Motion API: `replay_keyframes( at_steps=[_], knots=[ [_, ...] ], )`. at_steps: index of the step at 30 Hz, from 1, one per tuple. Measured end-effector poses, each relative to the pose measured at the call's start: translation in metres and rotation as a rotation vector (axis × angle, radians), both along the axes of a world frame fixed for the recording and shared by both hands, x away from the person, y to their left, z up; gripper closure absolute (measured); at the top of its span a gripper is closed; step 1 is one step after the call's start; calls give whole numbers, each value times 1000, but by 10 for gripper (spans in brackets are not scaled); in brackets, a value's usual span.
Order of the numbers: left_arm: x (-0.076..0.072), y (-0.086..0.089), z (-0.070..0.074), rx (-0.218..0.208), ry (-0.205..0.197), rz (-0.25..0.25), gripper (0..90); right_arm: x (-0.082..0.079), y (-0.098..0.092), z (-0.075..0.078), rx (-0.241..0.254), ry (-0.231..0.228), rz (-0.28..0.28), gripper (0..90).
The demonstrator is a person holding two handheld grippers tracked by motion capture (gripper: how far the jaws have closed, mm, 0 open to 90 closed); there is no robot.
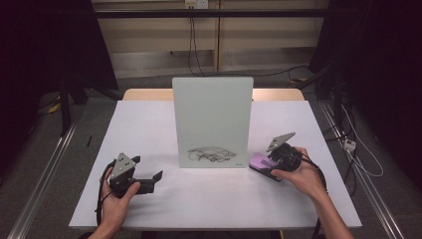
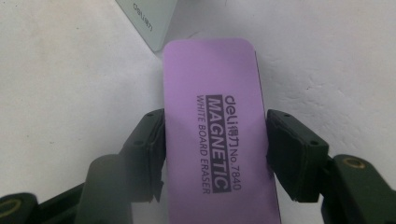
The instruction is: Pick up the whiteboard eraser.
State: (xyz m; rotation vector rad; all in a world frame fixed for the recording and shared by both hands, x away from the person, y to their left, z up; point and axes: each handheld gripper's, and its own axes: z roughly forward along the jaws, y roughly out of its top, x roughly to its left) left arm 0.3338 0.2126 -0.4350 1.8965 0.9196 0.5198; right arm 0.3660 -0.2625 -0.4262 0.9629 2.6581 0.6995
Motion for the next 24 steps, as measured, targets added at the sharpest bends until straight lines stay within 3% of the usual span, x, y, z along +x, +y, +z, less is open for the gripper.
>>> replay_keyframes(
  at_steps=[15,24],
  knots=[
    [0,0,0,5,0,0,50,-2,-3,2,27,-14,-8,414],
    [0,0,0,5,-1,-1,50,-6,-10,8,81,-37,-48,415]
  ],
)
